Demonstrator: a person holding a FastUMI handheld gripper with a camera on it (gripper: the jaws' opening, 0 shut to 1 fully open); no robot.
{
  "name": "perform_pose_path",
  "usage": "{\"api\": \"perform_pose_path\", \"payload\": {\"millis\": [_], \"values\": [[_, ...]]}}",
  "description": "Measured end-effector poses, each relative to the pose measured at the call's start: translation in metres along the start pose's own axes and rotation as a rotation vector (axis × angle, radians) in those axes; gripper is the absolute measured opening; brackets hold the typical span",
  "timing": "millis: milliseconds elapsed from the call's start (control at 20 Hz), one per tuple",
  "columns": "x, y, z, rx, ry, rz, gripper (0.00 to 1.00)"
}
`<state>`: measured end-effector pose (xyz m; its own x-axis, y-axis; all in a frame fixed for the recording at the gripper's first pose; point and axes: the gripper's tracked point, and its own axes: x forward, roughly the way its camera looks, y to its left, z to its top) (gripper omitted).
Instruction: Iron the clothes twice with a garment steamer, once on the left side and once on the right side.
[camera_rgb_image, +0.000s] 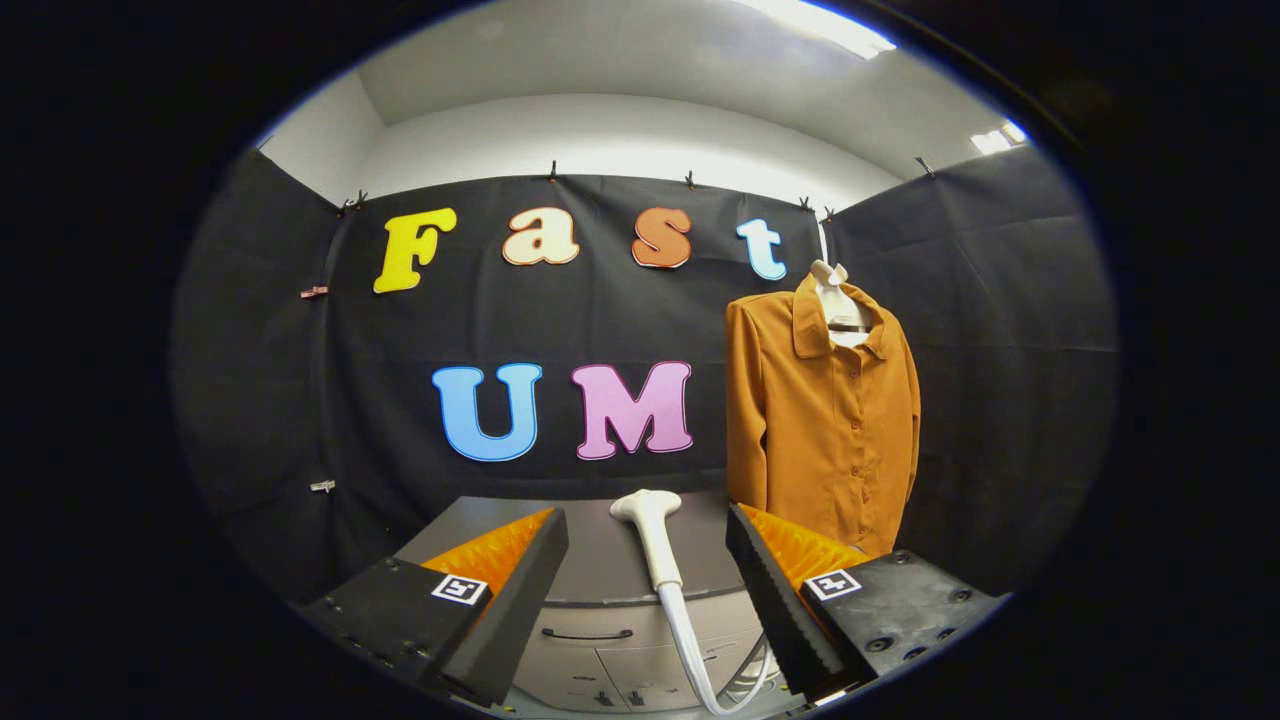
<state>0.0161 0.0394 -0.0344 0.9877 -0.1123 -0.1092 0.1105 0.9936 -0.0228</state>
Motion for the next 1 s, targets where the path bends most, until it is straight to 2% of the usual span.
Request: {"api": "perform_pose_path", "payload": {"millis": [300,600,1000], "values": [[0.078,0.002,-0.035,-0.019,0.102,0.033,0.99],[0.165,-0.002,-0.091,-0.045,0.266,0.069,1.00],[0.219,-0.011,-0.158,-0.091,0.455,0.060,0.99]]}}
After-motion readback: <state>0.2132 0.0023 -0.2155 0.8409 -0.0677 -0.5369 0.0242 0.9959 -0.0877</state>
